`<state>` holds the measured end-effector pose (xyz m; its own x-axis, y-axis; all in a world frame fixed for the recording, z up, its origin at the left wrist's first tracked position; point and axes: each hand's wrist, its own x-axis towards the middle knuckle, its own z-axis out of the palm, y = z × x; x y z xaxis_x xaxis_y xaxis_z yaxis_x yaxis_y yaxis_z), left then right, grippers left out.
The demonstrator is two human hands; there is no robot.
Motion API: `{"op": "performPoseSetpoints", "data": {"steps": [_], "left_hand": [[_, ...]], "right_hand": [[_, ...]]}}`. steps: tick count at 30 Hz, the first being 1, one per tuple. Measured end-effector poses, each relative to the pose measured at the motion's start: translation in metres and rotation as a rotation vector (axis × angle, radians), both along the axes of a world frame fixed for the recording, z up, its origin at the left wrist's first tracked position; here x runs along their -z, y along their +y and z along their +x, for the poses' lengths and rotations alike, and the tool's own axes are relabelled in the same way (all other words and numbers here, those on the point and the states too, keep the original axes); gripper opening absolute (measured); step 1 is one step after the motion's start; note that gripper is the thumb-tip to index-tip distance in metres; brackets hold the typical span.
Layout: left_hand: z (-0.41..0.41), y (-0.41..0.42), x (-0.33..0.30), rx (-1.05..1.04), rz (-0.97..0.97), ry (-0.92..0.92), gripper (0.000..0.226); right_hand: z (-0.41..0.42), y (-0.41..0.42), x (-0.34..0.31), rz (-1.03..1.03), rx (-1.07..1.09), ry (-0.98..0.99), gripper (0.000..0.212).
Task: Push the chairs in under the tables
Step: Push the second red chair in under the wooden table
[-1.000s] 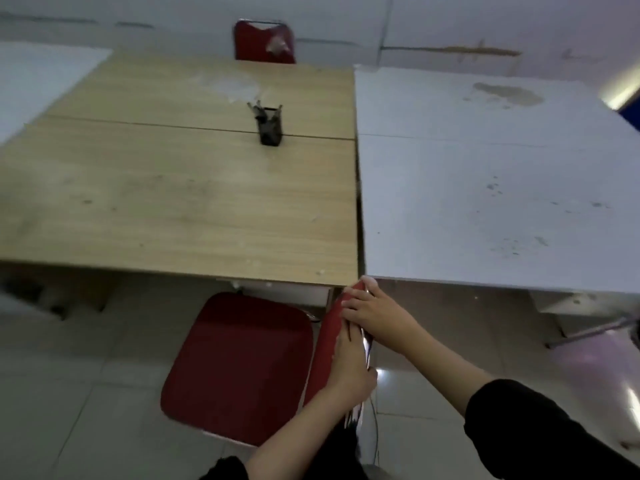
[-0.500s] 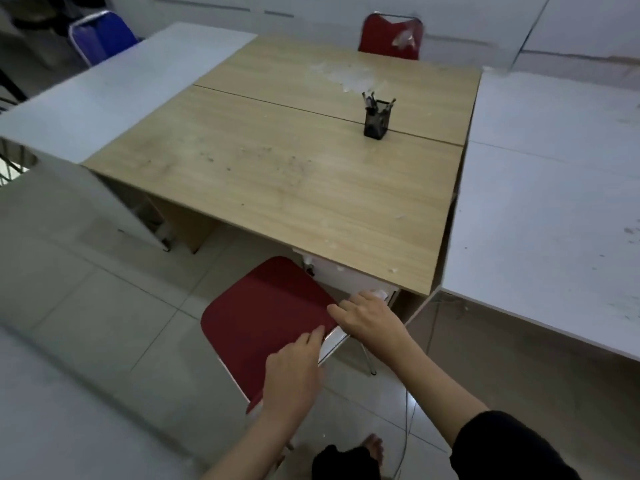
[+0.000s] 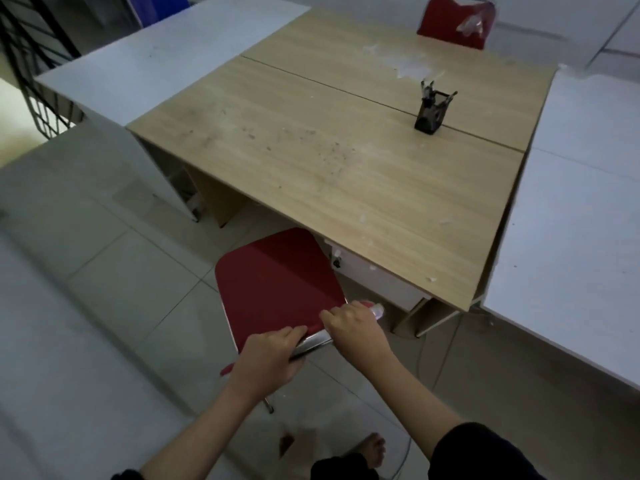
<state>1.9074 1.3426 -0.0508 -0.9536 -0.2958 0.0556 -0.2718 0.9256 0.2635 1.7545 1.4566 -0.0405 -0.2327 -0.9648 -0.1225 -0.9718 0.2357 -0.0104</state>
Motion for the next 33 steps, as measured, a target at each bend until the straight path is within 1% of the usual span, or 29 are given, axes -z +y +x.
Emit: {"op": "performPoseSetpoints", "data": {"steps": [2,4,6,8,13,16,17,18,19,21,22,24,26,30,33], "left_hand": [[0.004,-0.025,-0.002,0.021,-0.011,-0.002,0.04],[0.006,-0.053,-0.004,0.045,-0.02,-0.031,0.032],[0.007,-0.083,-0.005,0.085,-0.053,-0.065,0.026],[0.008,-0.122,-0.007,0.086,-0.072,-0.1,0.026],[0.005,-0.201,-0.015,0.112,-0.172,-0.159,0.038],[0.003,-0.256,-0.015,0.168,-0.199,-0.175,0.042],[0.002,-0.261,-0.013,0.183,-0.177,-0.194,0.043],[0.001,-0.294,-0.011,0.221,-0.204,-0.183,0.044],[-0.001,-0.305,-0.011,0.251,-0.201,-0.198,0.049],[-0.005,-0.339,-0.01,0.339,-0.23,-0.215,0.064],[-0.007,-0.363,-0.01,0.376,-0.245,-0.214,0.072],[-0.017,-0.39,-0.013,0.443,-0.274,-0.225,0.086],[-0.031,-0.41,-0.016,0.511,-0.285,-0.199,0.093],[-0.056,-0.439,-0.016,0.582,-0.341,-0.187,0.103],[-0.074,-0.456,-0.015,0.625,-0.37,-0.169,0.103]], "right_hand": [[-0.007,-0.021,-0.005,0.042,-0.027,-0.112,0.02],[-0.02,-0.041,-0.007,0.065,-0.039,-0.234,0.026],[-0.025,-0.058,-0.004,0.044,-0.041,-0.259,0.029],[-0.023,-0.085,0.002,0.021,-0.031,-0.259,0.025],[-0.004,-0.146,0.006,-0.061,-0.025,-0.216,0.02],[0.013,-0.188,0.008,-0.105,0.085,-0.23,0.014],[0.019,-0.19,0.01,-0.106,0.126,-0.211,0.015],[0.027,-0.217,0.012,-0.111,0.179,-0.179,0.02],[0.032,-0.223,0.012,-0.078,0.225,-0.165,0.028],[0.047,-0.249,0.017,-0.047,0.282,-0.157,0.041],[0.054,-0.269,0.021,-0.065,0.309,-0.139,0.043],[0.062,-0.29,0.023,-0.083,0.357,-0.126,0.044],[0.061,-0.304,0.022,-0.097,0.419,-0.117,0.044],[0.053,-0.328,0.02,-0.124,0.479,-0.108,0.044],[0.042,-0.339,0.021,-0.159,0.492,-0.157,0.038]]}}
